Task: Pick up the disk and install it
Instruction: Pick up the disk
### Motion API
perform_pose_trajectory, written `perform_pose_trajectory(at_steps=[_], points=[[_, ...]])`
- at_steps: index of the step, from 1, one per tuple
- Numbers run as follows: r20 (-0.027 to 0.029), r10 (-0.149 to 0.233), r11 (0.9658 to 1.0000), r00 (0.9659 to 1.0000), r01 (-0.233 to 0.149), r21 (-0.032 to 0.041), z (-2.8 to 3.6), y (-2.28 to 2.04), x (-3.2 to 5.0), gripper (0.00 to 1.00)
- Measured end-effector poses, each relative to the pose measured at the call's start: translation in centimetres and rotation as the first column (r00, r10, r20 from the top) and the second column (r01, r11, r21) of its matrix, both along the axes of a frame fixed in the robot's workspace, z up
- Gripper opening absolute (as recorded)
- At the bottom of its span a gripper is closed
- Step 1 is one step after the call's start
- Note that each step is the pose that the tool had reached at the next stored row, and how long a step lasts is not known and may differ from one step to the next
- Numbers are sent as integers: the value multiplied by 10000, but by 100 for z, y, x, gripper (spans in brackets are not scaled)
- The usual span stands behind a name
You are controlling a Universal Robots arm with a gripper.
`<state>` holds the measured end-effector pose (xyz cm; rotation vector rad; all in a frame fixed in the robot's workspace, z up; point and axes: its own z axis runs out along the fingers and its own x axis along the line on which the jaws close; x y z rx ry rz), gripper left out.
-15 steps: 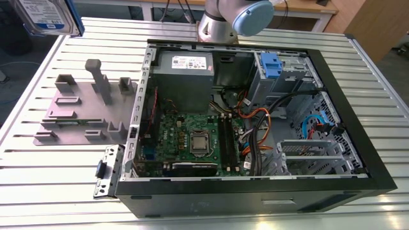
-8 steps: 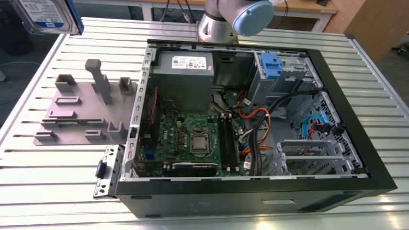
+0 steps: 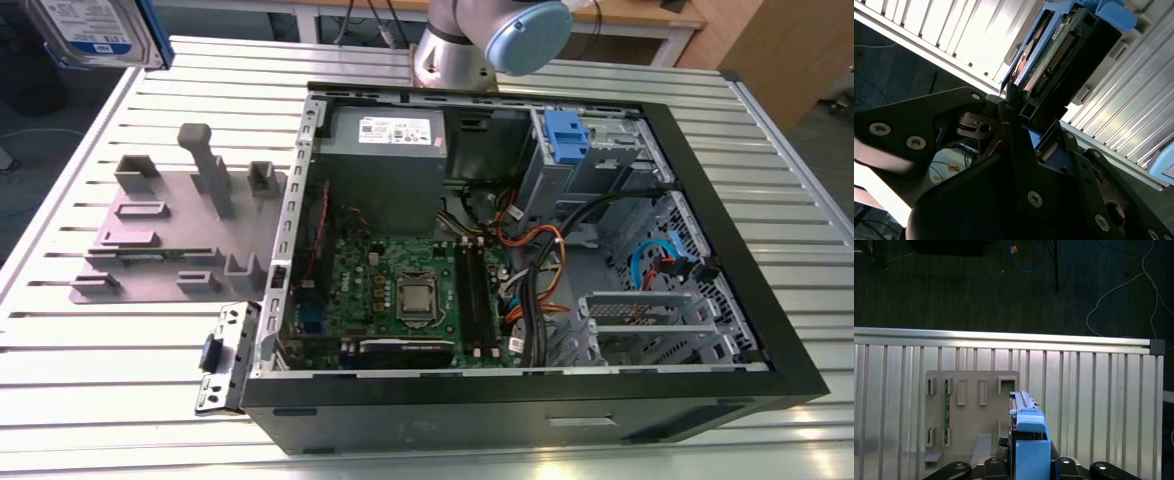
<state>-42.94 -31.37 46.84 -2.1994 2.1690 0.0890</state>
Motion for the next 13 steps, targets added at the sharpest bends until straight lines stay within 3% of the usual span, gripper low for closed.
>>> perform_pose_trajectory(at_steps=[13], points=[[0,0,10000,10000,0,0,31,0,0,36]])
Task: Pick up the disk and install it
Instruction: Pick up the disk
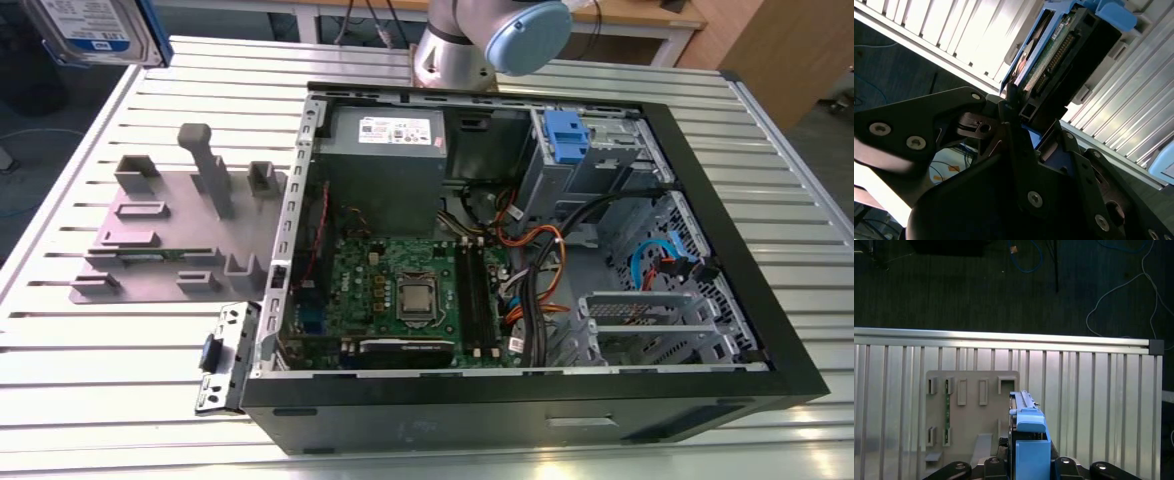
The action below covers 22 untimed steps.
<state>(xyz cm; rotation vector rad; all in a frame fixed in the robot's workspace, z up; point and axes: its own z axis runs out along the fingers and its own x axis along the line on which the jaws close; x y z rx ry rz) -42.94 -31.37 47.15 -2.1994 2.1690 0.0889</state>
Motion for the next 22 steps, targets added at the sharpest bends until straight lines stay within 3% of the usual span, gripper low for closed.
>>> perform_pose_trajectory(at_steps=[22], points=[[0,0,10000,10000,0,0,53,0,0,36]])
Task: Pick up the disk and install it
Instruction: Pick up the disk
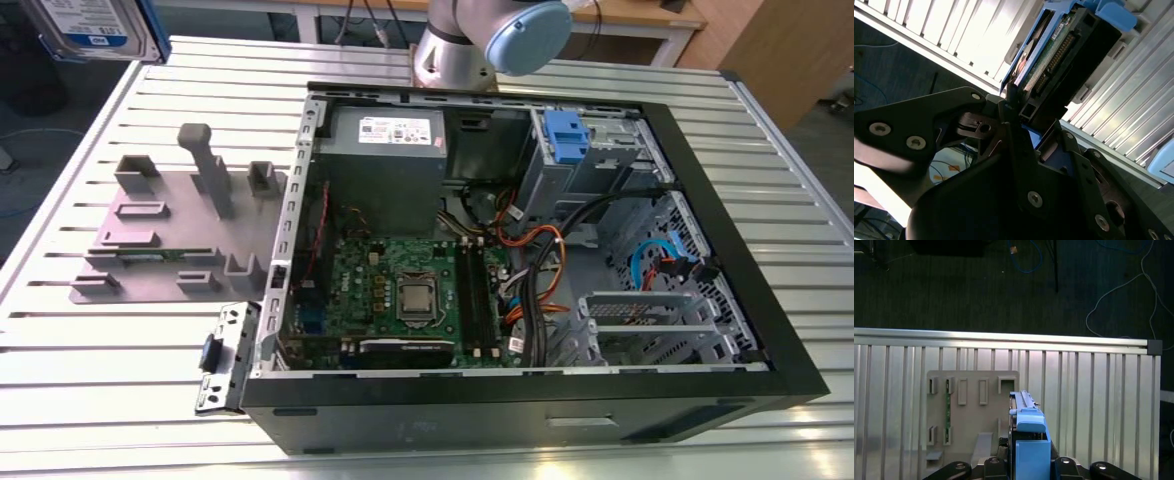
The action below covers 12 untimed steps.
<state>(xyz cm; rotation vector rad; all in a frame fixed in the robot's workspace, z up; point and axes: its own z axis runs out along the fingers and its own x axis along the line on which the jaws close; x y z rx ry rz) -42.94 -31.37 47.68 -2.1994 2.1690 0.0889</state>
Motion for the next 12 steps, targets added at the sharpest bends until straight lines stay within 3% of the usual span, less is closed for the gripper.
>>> perform_pose_trajectory(at_steps=[10,12], points=[[-1,0,10000,10000,0,0,41,0,0,36],[1,0,10000,10000,0,-34,43,1,1,36]])
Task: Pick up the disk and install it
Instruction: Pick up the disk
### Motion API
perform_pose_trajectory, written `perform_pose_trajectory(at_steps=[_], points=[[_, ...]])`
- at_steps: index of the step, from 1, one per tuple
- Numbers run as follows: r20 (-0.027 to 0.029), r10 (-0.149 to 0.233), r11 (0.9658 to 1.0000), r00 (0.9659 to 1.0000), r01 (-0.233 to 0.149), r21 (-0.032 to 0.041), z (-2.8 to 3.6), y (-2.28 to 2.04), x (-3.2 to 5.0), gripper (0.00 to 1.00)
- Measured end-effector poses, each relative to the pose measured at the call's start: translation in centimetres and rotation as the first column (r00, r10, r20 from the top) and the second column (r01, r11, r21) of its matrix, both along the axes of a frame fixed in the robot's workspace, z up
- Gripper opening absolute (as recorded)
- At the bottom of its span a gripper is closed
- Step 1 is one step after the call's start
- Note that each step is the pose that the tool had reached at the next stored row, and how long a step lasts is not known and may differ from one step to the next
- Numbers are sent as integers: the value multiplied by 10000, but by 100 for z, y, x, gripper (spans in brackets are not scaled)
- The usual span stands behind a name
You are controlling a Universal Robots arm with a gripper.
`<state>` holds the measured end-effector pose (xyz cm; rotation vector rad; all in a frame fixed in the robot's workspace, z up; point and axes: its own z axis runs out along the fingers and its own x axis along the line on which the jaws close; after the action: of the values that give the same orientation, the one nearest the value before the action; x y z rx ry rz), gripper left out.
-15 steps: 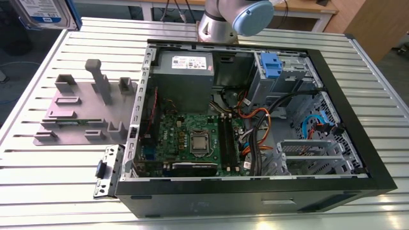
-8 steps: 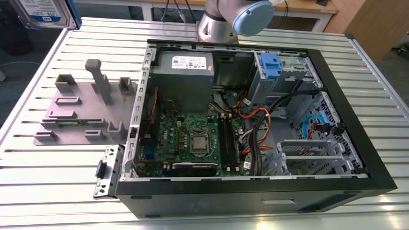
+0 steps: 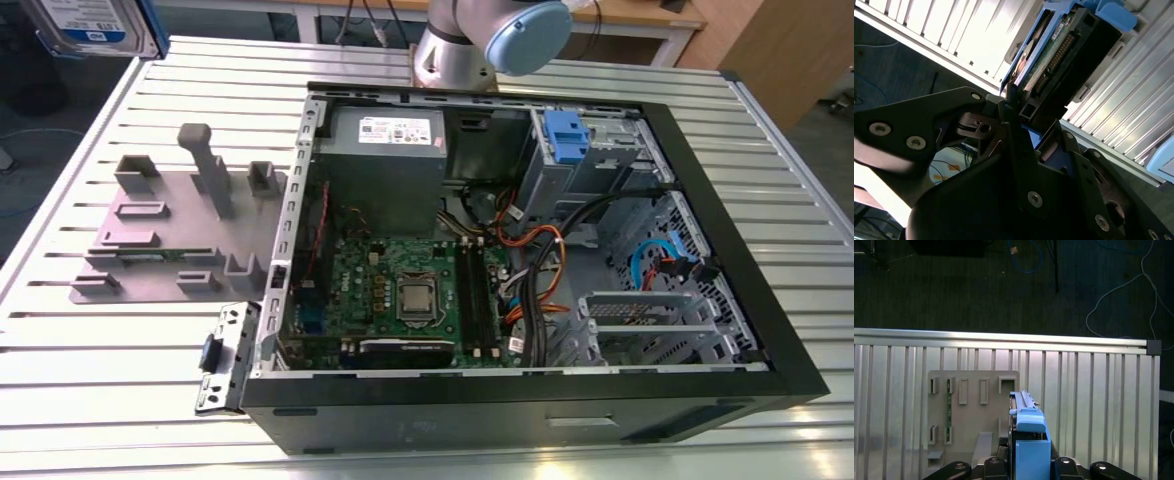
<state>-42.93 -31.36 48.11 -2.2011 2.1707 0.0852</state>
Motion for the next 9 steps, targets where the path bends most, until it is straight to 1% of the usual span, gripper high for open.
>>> perform_pose_trajectory(at_steps=[1,3,4,5,9], points=[[-2,-1,10000,10000,1,-73,2,0,0,36],[-2,0,9997,10000,0,-264,1,0,-1,36],[-2,0,9994,10000,0,-348,2,-1,0,36],[-1,0,9993,10000,0,-362,3,-1,-1,36],[0,0,9993,10000,0,-362,28,-1,-1,36]])
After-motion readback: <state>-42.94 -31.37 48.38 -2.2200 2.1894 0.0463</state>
